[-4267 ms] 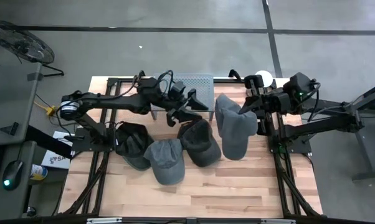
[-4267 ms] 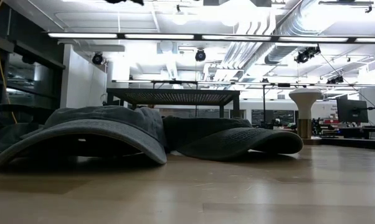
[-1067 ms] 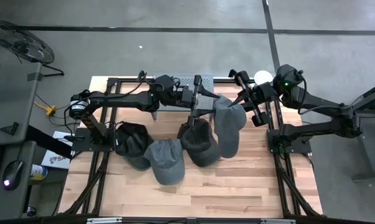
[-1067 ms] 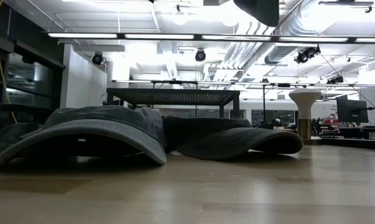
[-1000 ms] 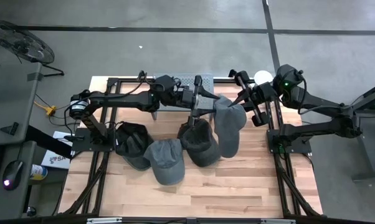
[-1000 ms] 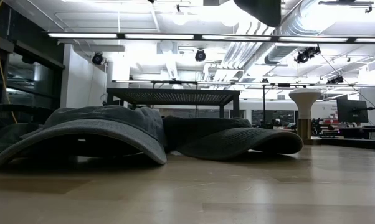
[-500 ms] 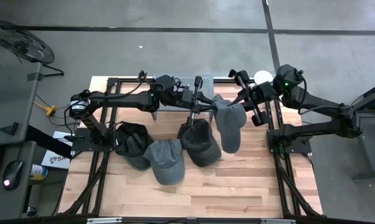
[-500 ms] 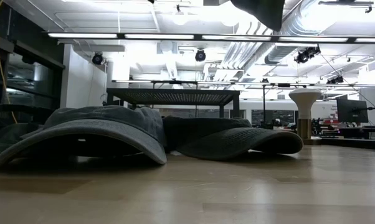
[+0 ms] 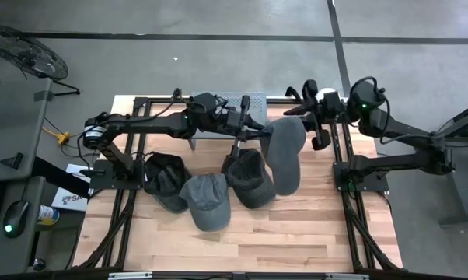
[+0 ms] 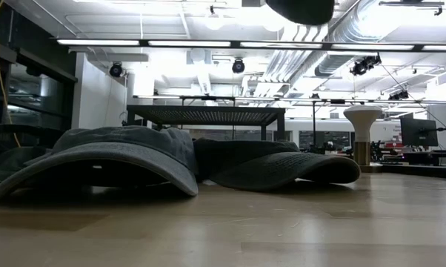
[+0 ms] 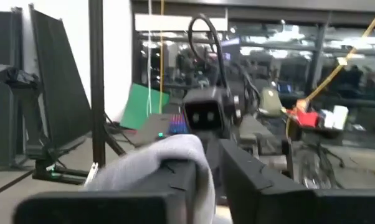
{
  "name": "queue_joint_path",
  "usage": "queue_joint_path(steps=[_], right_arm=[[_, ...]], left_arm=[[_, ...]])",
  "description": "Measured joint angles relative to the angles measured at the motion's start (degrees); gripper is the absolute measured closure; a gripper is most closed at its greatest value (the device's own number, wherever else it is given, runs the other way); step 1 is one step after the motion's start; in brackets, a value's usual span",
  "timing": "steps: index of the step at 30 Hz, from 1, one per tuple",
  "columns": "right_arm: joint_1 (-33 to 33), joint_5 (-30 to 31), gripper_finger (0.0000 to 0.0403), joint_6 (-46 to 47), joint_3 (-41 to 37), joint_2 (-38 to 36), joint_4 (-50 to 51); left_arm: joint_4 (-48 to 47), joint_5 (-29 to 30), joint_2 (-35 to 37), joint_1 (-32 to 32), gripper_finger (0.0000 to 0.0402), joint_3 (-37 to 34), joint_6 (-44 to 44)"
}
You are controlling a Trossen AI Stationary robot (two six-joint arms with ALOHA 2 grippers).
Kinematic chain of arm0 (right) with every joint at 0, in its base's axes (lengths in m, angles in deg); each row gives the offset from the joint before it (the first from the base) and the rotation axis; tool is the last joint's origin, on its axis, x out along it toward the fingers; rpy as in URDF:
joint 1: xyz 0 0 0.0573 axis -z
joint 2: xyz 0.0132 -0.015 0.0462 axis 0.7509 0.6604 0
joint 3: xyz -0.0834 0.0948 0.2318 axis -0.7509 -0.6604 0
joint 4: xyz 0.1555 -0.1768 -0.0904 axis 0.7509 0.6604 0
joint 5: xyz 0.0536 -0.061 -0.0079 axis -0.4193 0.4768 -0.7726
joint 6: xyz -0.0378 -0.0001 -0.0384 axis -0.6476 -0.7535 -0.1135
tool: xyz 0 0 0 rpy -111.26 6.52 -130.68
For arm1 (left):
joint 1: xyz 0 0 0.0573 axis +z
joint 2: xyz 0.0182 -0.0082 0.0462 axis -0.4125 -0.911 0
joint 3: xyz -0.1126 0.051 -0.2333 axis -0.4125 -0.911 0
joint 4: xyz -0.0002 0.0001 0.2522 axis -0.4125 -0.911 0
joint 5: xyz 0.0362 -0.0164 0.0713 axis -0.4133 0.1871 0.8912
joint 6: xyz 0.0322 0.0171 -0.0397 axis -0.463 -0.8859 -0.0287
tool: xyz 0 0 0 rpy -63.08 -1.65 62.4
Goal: Pick & Place hat
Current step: Put the right gray cap on the shelf
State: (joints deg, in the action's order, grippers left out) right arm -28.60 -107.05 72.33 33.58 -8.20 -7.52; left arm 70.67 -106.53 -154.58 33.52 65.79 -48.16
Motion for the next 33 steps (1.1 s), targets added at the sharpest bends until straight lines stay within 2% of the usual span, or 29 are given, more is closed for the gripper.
queue_joint_path(steps=[9, 15, 22, 24, 33], right_arm=[[0.2, 5.1, 0.0236, 3.0, 0.1, -5.5, 13.1], [0.2, 12.2, 0.0187, 4.5, 0.1, -8.0, 19.5], [0.2, 15.0, 0.0187, 7.6, 0.1, -5.8, 19.8], [0.2, 15.0, 0.0192, 7.5, 0.1, -4.5, 19.8], [0.1, 15.4, 0.0201, 3.2, 0.1, 0.0, 15.8]], left_arm=[[-11.4, 1.6, 5.3, 3.3, 0.0381, 0.0, 3.0], [-18.4, 1.7, 5.8, 5.6, 0.0381, 0.0, 12.2], [-22.4, 7.1, 5.9, 5.5, 0.0381, 0.3, 22.7], [-25.1, 9.0, 5.9, 5.6, 0.0381, 2.3, 25.6], [-44.7, 17.9, 4.9, 5.5, 0.0381, 13.9, 27.4]])
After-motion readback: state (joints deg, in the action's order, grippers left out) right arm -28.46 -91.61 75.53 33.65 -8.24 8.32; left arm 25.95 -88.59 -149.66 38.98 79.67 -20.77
